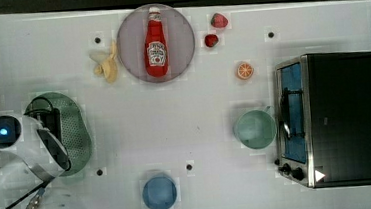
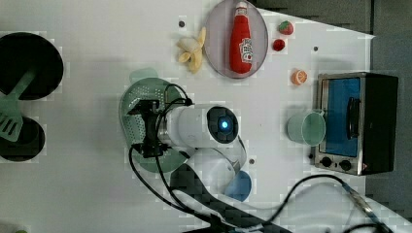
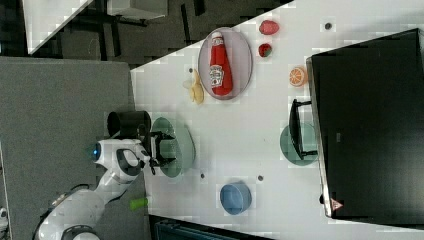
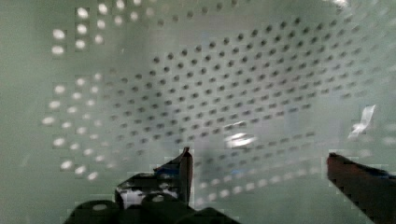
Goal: Drag strainer right to left.
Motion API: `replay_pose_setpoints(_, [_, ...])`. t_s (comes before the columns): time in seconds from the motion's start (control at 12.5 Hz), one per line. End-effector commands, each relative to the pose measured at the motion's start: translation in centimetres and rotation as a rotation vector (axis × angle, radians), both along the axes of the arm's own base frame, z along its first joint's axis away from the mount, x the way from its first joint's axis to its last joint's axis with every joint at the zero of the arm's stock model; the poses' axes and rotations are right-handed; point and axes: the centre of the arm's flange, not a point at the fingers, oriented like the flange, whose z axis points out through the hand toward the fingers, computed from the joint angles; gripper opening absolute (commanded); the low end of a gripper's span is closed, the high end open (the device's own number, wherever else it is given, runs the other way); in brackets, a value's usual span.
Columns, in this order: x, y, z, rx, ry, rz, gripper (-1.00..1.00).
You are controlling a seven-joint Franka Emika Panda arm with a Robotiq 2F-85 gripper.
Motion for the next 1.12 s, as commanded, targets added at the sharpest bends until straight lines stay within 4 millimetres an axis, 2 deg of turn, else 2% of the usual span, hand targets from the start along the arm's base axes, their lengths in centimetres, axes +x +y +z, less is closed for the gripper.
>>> replay_pose_setpoints(0.08, [2.4, -1.0, 10.4, -0.003, -0.042, 0.094, 1.00])
replay_pose_setpoints(0.24, [2.9, -3.4, 16.1, -0.036, -0.046, 0.242, 1.00])
replay_pose_setpoints(0.4, [3.5, -7.3, 22.4, -0.067, -0.055, 0.375, 1.00])
replay_pose_setpoints(0.56, [3.9, -12.5, 29.1, -0.084, -0.080, 0.485, 1.00])
replay_pose_setpoints(0.72, [4.3, -19.4, 35.0, -0.089, -0.106, 0.556, 1.00])
replay_pose_setpoints(0.88, [4.3, -26.8, 39.4, -0.084, -0.125, 0.590, 1.00])
replay_pose_setpoints(0.96, [4.0, -30.2, 40.8, -0.077, -0.126, 0.604, 1.00])
replay_pose_setpoints(1.12, [3.6, -36.2, 42.1, -0.094, -0.109, 0.642, 1.00])
